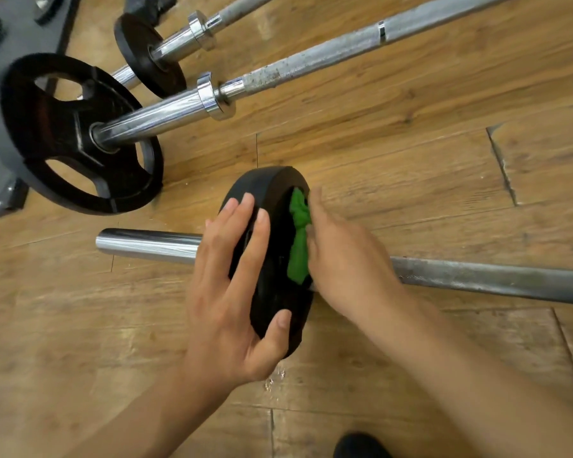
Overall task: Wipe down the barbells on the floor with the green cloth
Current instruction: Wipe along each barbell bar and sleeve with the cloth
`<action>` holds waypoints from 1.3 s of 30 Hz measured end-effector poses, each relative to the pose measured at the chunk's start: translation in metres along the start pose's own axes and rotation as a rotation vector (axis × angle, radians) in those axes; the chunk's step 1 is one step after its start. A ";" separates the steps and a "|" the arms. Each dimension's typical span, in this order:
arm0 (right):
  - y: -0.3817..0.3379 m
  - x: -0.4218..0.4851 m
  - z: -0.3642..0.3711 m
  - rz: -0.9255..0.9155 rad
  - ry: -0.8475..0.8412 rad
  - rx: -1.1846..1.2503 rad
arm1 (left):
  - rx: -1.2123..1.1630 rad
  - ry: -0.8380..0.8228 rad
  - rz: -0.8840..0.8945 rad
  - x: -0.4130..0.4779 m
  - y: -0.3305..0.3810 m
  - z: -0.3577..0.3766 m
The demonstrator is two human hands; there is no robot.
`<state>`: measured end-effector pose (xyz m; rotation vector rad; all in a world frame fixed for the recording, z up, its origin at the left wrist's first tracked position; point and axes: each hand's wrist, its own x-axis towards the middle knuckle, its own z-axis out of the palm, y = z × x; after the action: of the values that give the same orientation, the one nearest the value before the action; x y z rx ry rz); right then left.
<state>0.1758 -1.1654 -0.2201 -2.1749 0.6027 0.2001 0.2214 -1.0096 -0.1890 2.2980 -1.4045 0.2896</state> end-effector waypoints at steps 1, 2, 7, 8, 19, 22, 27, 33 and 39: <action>0.003 0.006 -0.003 0.055 0.026 0.012 | 0.004 0.008 -0.002 -0.003 0.001 0.000; 0.002 0.005 -0.002 0.084 0.058 -0.011 | -0.001 0.014 0.000 -0.006 0.003 0.000; -0.013 -0.054 0.054 -0.045 0.277 -0.091 | -0.020 0.035 0.020 -0.014 0.000 0.001; -0.011 -0.054 0.058 -0.070 0.312 -0.113 | -0.026 0.036 0.020 -0.014 0.000 0.001; -0.013 -0.020 0.032 0.011 0.353 -0.140 | -0.112 -0.142 -0.049 0.053 -0.022 -0.001; -0.002 -0.013 0.031 -0.068 0.359 -0.192 | -0.101 -0.143 -0.051 0.070 -0.025 0.000; -0.006 0.030 0.001 0.135 0.354 -0.158 | 0.152 -0.075 -0.013 0.056 -0.020 0.010; -0.004 0.033 -0.008 0.039 0.182 -0.170 | 0.160 -0.077 0.049 0.073 -0.027 0.015; -0.012 0.024 -0.003 0.022 0.255 -0.177 | 0.194 -0.120 0.056 0.091 -0.029 0.016</action>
<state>0.2025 -1.1702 -0.2179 -2.3864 0.7769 -0.0144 0.2888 -1.0783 -0.1749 2.4704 -1.5636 0.3228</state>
